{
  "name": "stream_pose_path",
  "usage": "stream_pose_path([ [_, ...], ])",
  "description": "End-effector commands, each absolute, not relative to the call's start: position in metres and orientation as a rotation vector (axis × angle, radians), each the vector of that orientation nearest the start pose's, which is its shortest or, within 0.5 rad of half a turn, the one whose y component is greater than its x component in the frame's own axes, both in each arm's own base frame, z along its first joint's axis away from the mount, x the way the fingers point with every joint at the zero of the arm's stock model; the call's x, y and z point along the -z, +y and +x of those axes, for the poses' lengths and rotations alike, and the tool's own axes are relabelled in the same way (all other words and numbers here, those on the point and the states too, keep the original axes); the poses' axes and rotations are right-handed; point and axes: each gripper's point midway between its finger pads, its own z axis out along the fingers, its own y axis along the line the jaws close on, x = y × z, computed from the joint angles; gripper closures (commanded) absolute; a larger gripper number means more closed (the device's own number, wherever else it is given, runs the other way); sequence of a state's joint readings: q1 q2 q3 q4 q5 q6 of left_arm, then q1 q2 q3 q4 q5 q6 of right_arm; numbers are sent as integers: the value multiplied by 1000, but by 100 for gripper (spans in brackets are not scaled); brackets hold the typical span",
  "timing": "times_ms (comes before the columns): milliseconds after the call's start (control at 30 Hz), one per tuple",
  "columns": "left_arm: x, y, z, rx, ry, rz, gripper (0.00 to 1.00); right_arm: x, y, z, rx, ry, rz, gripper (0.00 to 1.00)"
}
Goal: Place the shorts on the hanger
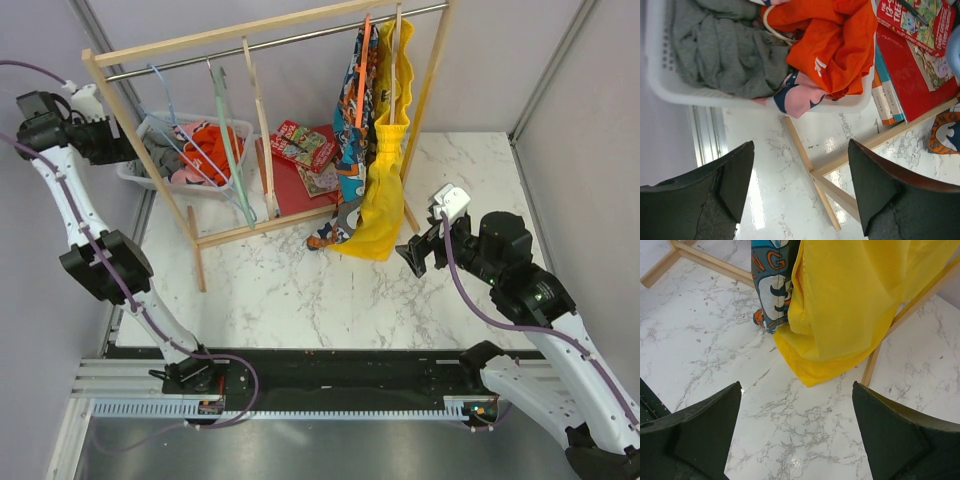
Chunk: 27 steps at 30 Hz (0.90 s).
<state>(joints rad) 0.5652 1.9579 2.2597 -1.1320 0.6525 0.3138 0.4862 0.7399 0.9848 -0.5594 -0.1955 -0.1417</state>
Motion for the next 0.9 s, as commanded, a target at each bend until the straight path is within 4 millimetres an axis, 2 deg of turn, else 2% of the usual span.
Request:
stream_pose_path([
  [0,-278,153,478,280,2209,179,17,-305,157,226,-459,1728,-697,2],
  [67,-279,139,491,350,2170,227,15,-302,156,227,-455,1737,-699,2],
  [100,-266,135,498,409,2172,238,14,-301,156,227,-455,1740,-699,2],
  [200,-256,113,509,487,2149,305,14,-297,157,229,-450,1752,-703,2],
  [233,-252,99,514,522,2137,342,14,-296,157,230,-448,1758,-703,2],
  [300,-242,88,519,554,2124,378,14,-292,158,232,-444,1766,-707,2],
  [333,-238,75,523,565,2124,401,14,-292,158,233,-444,1765,-707,2],
  [433,-221,61,536,564,2124,429,14,-287,160,233,-453,1776,-709,2],
  [533,-201,60,553,551,2144,374,12,-282,160,232,-461,1788,-709,2],
  [667,-192,62,572,569,2120,308,11,-280,158,231,-453,1795,-710,2],
  [733,-189,60,579,554,2109,308,11,-274,157,231,-443,1804,-719,2],
  [833,-175,51,586,506,2120,360,11,-264,156,231,-433,1815,-726,2],
  [867,-165,48,589,477,2142,371,10,-263,156,230,-436,1815,-726,2],
])
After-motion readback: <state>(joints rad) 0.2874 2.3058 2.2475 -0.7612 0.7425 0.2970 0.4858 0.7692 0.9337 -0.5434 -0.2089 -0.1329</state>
